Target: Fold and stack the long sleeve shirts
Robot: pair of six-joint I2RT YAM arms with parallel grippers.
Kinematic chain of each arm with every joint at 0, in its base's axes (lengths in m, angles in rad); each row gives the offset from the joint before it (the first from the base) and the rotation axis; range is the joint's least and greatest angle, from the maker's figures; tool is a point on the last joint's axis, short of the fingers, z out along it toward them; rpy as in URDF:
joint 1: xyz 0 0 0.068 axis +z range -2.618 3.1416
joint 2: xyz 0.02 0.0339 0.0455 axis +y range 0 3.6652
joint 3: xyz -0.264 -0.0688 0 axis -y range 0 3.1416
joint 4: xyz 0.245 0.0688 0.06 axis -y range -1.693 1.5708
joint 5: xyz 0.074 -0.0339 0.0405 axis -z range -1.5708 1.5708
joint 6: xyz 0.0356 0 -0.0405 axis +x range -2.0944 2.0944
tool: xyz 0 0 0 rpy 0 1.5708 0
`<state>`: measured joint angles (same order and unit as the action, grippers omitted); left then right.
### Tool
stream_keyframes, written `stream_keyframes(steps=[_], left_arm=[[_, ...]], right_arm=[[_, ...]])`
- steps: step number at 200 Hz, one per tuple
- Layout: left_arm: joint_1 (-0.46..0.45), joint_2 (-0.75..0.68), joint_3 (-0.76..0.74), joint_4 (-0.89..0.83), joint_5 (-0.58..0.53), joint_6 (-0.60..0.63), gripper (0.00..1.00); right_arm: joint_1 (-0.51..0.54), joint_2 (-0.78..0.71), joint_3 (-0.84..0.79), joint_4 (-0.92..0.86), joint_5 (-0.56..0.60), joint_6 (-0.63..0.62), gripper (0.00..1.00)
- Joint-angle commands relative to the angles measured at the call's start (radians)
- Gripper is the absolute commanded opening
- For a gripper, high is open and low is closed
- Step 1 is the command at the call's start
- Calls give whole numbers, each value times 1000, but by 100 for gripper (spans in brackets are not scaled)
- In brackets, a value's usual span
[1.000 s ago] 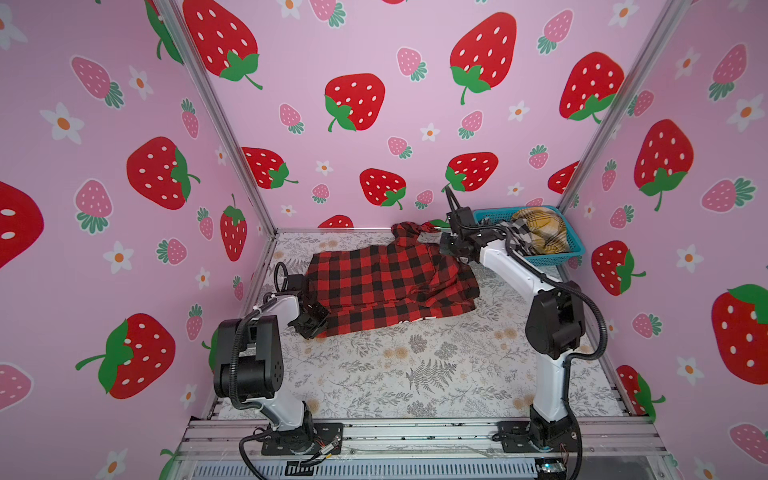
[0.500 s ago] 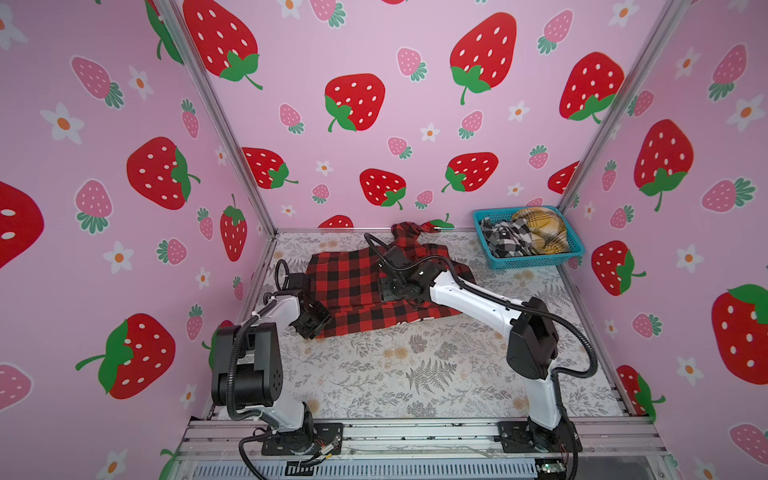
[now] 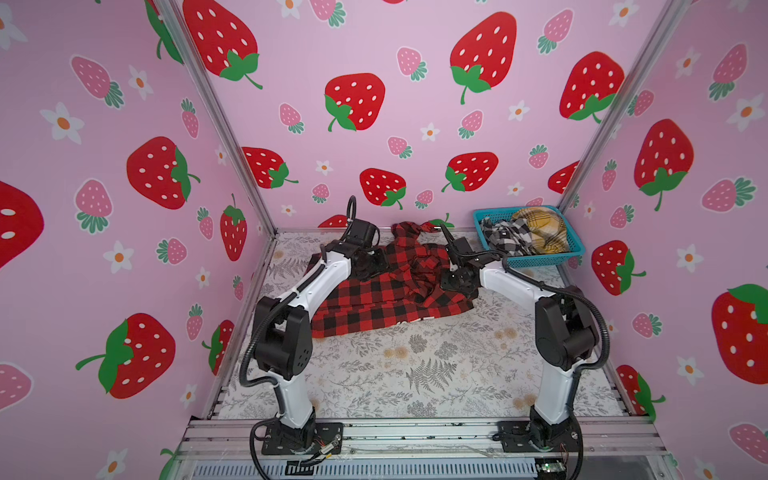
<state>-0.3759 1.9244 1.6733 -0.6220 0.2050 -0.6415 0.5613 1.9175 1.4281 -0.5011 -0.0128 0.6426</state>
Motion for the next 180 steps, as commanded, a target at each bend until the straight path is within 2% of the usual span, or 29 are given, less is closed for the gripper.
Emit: stream_keyframes(steps=[1, 41, 66, 84, 116, 152, 157, 180], left_arm=[[-34, 143, 166, -107, 10, 52, 62], [-88, 379, 451, -237, -10, 104, 63], [-99, 449, 532, -268, -46, 124, 63], [-100, 490, 577, -297, -62, 141, 60], [-100, 528, 624, -355, -177, 176, 34], [-94, 411, 493, -270, -270, 170, 7], [-91, 388, 467, -258, -277, 163, 0], [-70, 260, 299, -179, -286, 101, 0]], right_arm=[[-16, 3, -39, 61, -70, 29, 30], [-24, 37, -55, 64, -79, 28, 27], [-30, 38, -71, 66, -78, 37, 26], [-41, 37, -96, 66, -77, 52, 23], [-63, 37, -156, 91, -94, 81, 19], [-78, 68, -198, 93, -97, 106, 14], [-81, 71, -204, 92, -97, 108, 13], [-98, 81, -233, 93, -100, 121, 10]])
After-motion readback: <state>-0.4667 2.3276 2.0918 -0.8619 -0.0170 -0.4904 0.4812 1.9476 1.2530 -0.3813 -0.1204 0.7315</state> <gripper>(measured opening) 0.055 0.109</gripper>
